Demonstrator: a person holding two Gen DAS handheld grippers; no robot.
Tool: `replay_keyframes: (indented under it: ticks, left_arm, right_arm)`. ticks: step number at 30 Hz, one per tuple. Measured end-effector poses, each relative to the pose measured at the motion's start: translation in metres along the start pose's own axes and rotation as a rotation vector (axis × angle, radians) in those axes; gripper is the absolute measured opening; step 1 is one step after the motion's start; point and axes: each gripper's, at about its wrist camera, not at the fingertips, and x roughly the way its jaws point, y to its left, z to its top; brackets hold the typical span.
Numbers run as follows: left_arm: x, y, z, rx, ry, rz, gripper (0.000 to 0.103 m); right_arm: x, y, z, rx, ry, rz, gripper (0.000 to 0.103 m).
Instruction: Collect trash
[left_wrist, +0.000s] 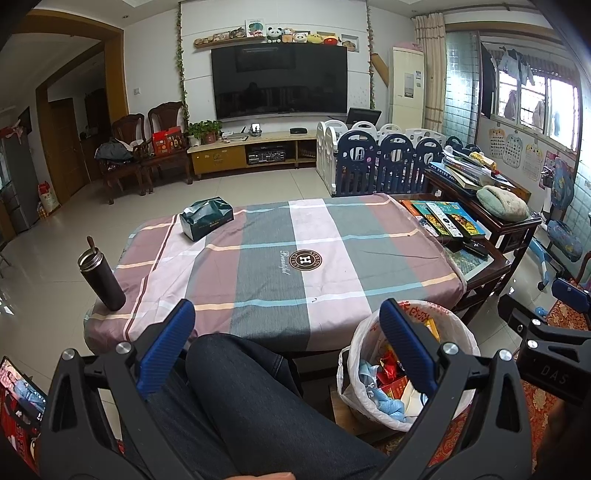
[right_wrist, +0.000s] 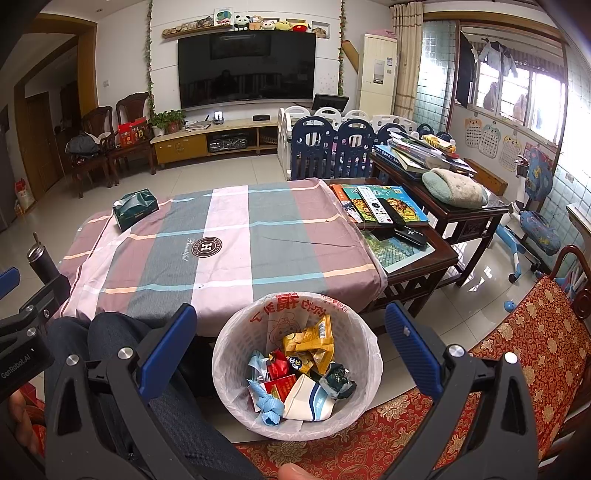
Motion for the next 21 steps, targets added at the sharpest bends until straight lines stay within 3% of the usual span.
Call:
replay_keyframes:
  ticks: [21]
  left_arm:
    - [0.01, 0.0, -0.001, 0.008, 0.032, 0.008, 0.1]
  right_arm:
    - [-0.007, -0.004, -0.015, 0.01, -0.011, 0.022, 0.099]
